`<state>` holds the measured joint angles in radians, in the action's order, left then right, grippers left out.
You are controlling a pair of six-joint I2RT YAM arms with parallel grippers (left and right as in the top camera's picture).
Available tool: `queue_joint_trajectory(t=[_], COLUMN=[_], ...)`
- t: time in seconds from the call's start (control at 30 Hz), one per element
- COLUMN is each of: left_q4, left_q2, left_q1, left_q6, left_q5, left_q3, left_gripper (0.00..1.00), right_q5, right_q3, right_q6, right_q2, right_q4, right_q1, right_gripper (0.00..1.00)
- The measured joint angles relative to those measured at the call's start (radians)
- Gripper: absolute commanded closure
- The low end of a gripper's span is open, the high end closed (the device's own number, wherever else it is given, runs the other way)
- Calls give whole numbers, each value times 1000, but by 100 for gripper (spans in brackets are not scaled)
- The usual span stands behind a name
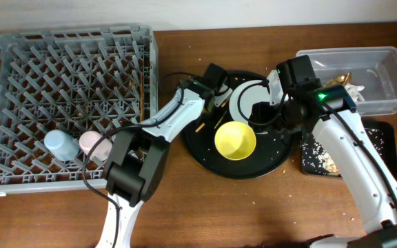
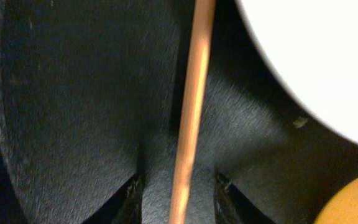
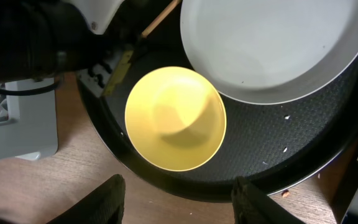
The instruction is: Sort waste into correct bins and load items into the dishwasher rack
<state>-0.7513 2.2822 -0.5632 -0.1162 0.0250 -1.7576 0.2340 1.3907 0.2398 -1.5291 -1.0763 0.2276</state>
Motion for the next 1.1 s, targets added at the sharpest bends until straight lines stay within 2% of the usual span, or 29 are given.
queue_joint_trajectory(t=[0.07,0.1,0.17,0.23,0.3,0.37,0.5,0.6,0.63,0.67,0.73,0.8,0.87,0.93,1.07,1.1], left_q4=[6,4,-34,-211,-388,-505,-637,-504,-405,-384,-464,-537,-539,-529,-397,-306], left_q2=[6,7,11,26,41,-11,-200,-195,-197,-195,-196,-208,-238,-263,-257,-252], left_q1=[-4,-3,0,0,3,39,261,308,307,308,308,308,291,242,137,104], left_q6=[-3,-5,-3,4,31,109,316,391,401,402,407,408,382,367,365,363], left_q5=[1,-6,-5,-5,-5,1,-74,-177,-195,-198,-209,-161,-38,147,285,301], left_q3=[-6,-8,-23,-84,-220,-355,-381,-190,-74,-21,-47,-155,-204,-209,-87,-24], left_gripper=[96,100,100,100,100,100,100,92,75,62,59,52,52,52,52,52], right_q5=[0,0,0,0,0,0,0,0,0,0,0,0,-1,-1,22,23], right_q3=[0,0,0,0,0,0,0,0,0,0,0,0,0,0,0,0], right_q6=[0,0,0,0,0,0,0,0,0,0,0,0,0,8,53,54], right_q2=[0,0,0,0,0,-2,-2,-2,-2,-2,-2,-3,-3,-3,-3,-3], right_q4=[1,1,2,2,3,2,3,2,3,3,2,3,3,-7,-74,-93], right_q1=[0,0,0,0,0,0,0,0,0,0,0,0,0,-9,-223,-259], right_gripper=[43,43,44,44,44,44,44,44,44,44,44,44,44,43,32,18])
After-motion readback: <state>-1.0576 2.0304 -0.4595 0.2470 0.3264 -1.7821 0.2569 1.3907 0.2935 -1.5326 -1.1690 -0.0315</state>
